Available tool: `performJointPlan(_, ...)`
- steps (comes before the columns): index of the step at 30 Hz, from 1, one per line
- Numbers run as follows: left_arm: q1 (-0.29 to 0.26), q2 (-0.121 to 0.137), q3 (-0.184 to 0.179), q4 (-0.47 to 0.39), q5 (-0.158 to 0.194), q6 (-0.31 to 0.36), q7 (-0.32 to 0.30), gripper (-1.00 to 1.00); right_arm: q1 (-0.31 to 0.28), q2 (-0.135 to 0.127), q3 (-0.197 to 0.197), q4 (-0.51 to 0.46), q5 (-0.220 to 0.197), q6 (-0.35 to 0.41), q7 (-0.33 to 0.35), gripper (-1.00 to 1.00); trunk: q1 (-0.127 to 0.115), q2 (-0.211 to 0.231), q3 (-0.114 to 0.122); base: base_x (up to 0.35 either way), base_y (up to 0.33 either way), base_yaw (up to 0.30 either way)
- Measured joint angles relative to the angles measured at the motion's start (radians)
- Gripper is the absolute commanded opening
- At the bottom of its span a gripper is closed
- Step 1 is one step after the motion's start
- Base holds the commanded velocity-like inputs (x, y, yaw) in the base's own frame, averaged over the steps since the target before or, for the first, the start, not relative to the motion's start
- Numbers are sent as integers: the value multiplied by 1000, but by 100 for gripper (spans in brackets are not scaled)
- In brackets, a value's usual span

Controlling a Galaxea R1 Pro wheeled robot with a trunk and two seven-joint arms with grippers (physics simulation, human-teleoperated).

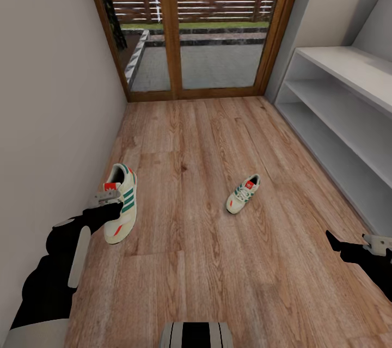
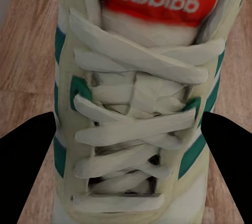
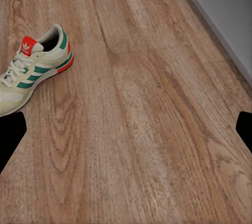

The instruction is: Pick up the two gym shoes and the two sandals from the corridor floor and place them onto the hallstand (shoe rack) in the corridor, making sure they are on the rack and not on the floor. Arrange them so the two gym shoes are next to each other and the two sandals are next to each other.

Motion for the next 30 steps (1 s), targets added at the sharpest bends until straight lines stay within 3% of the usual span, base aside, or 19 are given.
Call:
performJointPlan(13,0,-5,-11,4,0,-4,-1,-100,0,0,1,0,0,0,0,100,0,0,0,0,101,0)
performJointPlan(17,-17,-29,-79,46,-2,-32,0,-100,0,0,1,1,0,0,0,100,0,0,0,0,49,0)
performJointPlan(20,-92,-43,-119,174,-21,-54,2,-100,0,0,0,1,1,0,-1,100,0,0,0,0,22,0)
performJointPlan(26,-279,-68,-155,562,-32,-135,2,-100,0,0,0,1,1,0,-2,100,0,0,0,0,9,0)
performJointPlan(30,-323,-86,-164,661,-40,-186,0,-100,0,0,0,1,1,0,-8,100,0,0,0,0,3,0)
